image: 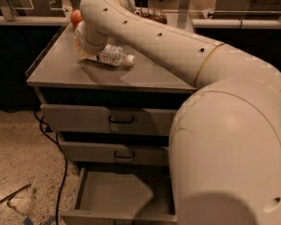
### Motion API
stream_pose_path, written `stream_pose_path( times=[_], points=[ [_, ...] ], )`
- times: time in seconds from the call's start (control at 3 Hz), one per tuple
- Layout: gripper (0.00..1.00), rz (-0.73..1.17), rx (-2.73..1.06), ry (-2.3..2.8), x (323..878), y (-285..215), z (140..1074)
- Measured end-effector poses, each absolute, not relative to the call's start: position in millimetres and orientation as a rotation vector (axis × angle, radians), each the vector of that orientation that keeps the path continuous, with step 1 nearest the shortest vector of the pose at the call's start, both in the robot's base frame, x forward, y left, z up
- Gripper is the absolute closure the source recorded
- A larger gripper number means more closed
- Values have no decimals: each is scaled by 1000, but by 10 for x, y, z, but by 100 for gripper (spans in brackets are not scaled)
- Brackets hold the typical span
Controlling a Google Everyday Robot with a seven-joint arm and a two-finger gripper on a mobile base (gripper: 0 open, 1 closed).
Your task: Pick apple from bottom drawer and place on counter
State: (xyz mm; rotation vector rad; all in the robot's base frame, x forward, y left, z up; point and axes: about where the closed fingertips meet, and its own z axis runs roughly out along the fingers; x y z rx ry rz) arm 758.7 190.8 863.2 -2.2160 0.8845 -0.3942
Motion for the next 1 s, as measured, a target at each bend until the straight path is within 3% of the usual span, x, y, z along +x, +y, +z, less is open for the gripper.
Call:
stream_pose_path(
  times=[1.0],
  points=[
    [7, -394, -2216, 884, 7587, 1908, 8632]
  ],
)
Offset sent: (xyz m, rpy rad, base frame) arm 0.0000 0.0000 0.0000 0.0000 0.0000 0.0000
